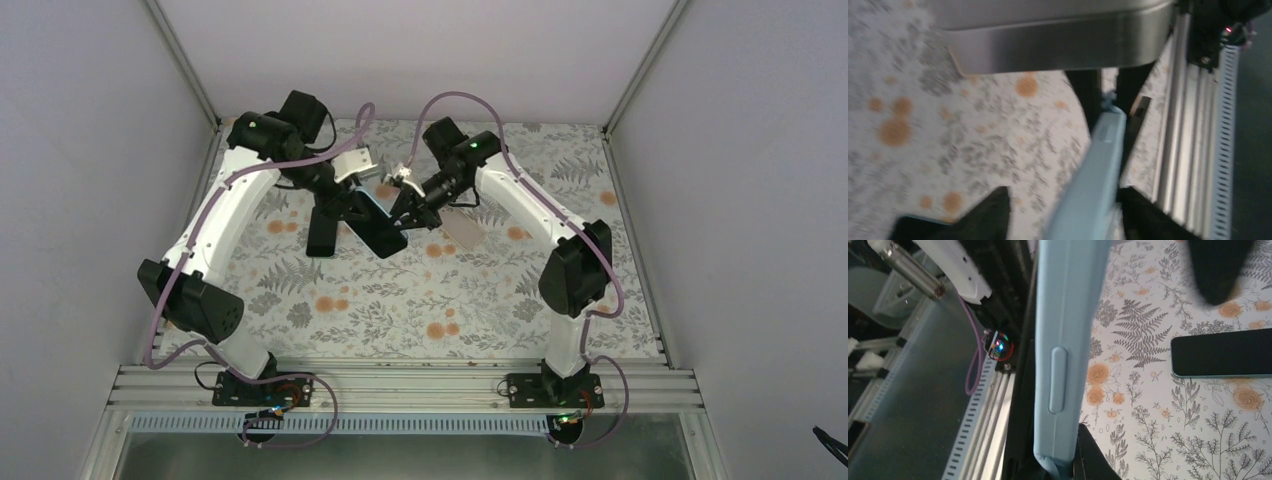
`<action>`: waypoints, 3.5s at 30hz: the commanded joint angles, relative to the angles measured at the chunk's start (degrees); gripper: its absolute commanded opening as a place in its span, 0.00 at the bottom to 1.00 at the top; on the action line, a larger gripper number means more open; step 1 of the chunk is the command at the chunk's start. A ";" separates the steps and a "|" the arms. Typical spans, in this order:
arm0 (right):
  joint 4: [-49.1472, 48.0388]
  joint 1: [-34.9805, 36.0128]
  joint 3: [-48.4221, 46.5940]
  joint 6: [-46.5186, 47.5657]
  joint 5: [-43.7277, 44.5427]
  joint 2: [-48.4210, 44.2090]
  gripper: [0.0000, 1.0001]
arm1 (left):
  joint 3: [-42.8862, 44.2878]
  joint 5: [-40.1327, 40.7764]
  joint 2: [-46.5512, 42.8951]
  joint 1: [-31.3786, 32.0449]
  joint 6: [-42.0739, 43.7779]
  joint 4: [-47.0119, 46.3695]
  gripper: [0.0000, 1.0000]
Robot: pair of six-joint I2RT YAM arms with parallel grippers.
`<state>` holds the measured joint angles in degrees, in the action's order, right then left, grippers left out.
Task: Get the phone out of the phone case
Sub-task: Remove the phone case from the phone.
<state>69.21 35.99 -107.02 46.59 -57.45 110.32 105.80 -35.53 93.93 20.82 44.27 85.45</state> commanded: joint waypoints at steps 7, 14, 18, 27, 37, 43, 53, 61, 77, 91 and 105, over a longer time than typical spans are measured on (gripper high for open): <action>-11.29 -15.42 8.04 -12.59 -10.09 -6.33 0.03 | 0.93 14.86 -7.98 -1.80 -1.50 -17.82 1.00; -27.22 -26.69 8.03 -34.86 -7.49 -1.25 0.03 | -2.56 26.95 -15.30 -0.97 -4.25 -28.75 1.00; -41.28 -26.85 10.34 -52.71 10.24 -5.25 0.03 | -9.84 31.17 -16.98 6.96 -5.59 -39.40 1.00; -50.06 -20.78 6.58 -67.44 23.21 -10.45 0.03 | -12.50 43.18 -7.82 18.79 -3.79 -59.56 1.00; -48.64 -17.83 1.77 -70.64 24.32 -8.66 0.03 | -20.54 47.66 -4.49 20.58 -2.22 -81.86 1.00; -49.28 -17.50 2.26 -70.55 24.49 -9.36 0.03 | -17.17 44.76 0.14 20.58 -4.97 -80.91 1.00; -49.77 -17.42 3.32 -69.88 24.30 -10.87 0.03 | -12.72 45.45 3.96 20.40 -7.58 -81.20 1.00; -50.54 -17.43 4.30 -69.57 24.30 -11.37 0.03 | -8.67 44.39 6.02 20.38 -8.51 -79.07 1.00; -50.88 -17.44 4.71 -69.42 24.44 -11.58 0.03 | -8.81 43.46 6.57 19.93 -9.15 -78.41 0.99; -51.53 -17.42 5.77 -68.67 23.64 -12.54 0.03 | -10.88 44.44 6.41 16.60 -10.84 -79.73 0.98; -51.94 -17.44 5.92 -68.17 23.00 -12.15 0.03 | -12.54 39.42 3.94 15.31 -12.28 -79.08 1.00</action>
<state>21.02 18.35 -100.57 -22.33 -32.51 101.62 92.79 3.49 99.22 36.84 33.36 7.79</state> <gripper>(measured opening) 0.058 0.996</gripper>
